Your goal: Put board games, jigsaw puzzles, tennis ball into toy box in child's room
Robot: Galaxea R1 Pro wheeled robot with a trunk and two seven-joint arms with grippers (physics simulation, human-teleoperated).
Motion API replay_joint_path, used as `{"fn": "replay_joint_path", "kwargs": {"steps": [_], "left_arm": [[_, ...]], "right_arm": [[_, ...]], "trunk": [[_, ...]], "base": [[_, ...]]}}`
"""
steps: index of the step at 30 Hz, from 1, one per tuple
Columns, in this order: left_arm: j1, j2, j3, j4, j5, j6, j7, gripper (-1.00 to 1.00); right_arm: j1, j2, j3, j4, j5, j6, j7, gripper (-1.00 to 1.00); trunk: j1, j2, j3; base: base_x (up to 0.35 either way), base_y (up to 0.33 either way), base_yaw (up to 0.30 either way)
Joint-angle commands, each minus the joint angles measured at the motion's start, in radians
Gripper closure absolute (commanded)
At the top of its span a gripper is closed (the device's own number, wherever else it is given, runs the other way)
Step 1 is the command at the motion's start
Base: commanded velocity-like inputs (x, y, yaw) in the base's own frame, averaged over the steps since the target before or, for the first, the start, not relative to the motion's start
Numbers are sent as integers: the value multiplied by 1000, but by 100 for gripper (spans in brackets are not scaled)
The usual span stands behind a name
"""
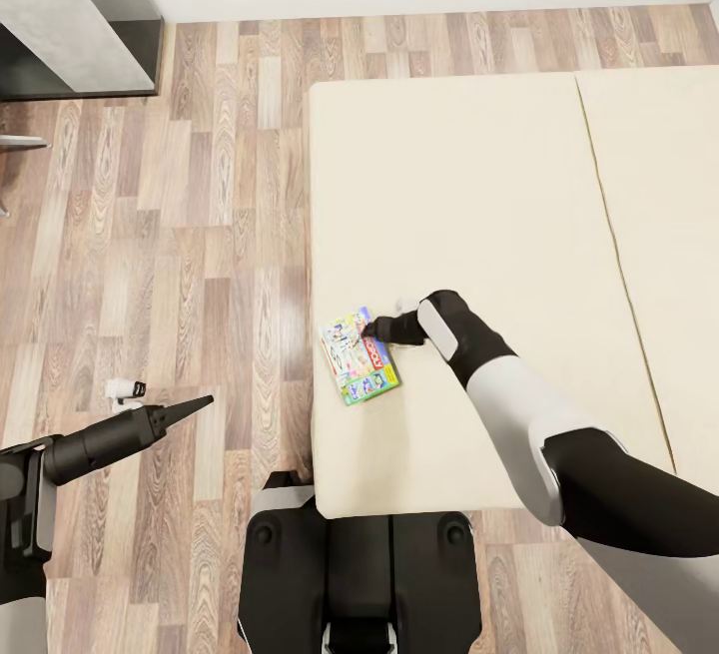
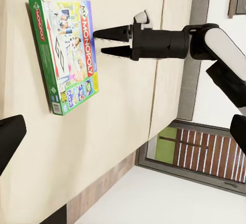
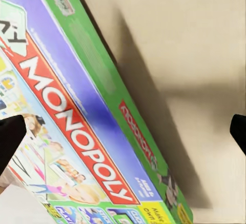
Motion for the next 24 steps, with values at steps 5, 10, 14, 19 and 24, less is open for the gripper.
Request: {"fn": "replay_joint_path", "kwargs": {"steps": [5, 10, 14, 19, 24], "left_arm": [[0, 0, 1, -1, -8, 10, -8, -100], [0, 0, 1, -1, -8, 10, -8, -100], [0, 0, 1, -1, -8, 11, -8, -100], [0, 0, 1, -1, -8, 11, -8, -100], [0, 0, 1, -1, -8, 11, -8, -100]], "right_arm": [[0, 0, 2, -47, -7, 13, -40, -100], [0, 0, 2, -58, -10, 17, -48, -100], [0, 0, 2, -59, -12, 18, -49, -100], [0, 0, 2, -59, -14, 20, -48, -100], [0, 0, 2, -57, -16, 31, -43, -100]], "trunk": [[1, -2, -1], [1, -2, -1], [1, -2, -1], [1, -2, -1], [1, -2, -1]], "base": [[0, 0, 0], [0, 0, 0], [0, 0, 0], [0, 0, 0], [0, 0, 0]]}}
